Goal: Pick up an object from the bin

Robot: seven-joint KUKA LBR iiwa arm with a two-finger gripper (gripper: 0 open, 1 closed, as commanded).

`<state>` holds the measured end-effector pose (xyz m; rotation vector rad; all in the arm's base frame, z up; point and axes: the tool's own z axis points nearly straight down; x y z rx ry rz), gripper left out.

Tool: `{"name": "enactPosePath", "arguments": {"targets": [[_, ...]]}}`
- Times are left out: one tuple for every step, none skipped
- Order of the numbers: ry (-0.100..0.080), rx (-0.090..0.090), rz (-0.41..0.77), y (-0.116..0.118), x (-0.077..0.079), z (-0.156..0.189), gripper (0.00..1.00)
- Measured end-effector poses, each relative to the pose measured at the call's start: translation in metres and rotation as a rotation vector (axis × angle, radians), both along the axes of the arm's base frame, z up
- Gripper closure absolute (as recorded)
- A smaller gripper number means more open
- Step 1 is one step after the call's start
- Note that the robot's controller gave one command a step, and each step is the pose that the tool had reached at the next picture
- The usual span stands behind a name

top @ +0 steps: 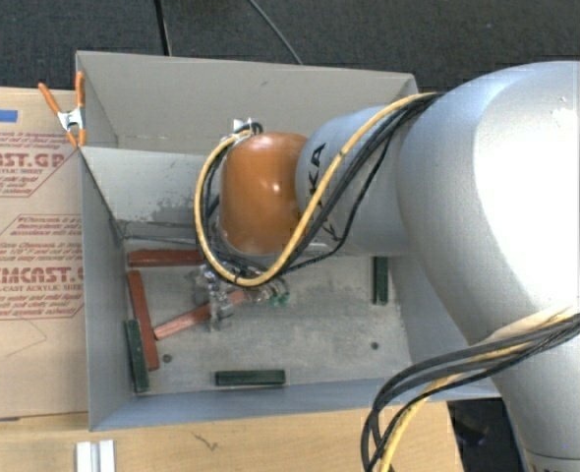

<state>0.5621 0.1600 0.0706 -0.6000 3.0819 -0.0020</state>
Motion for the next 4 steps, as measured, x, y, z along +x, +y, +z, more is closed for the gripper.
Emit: {"name": "enactPosePath", "arguments": {"targets": [[0.004, -0.001, 0.0, 0.0, -0.001, 0.004, 1.0], [0.006, 0.0, 0.0, 0.0, -0.002, 0.019, 1.0], [0.003, 0.001, 0.0, 0.001, -0.001, 0.033, 1.0], [-0.001, 0.002, 0.0, 0.001, -0.001, 0.045, 1.0]]}}
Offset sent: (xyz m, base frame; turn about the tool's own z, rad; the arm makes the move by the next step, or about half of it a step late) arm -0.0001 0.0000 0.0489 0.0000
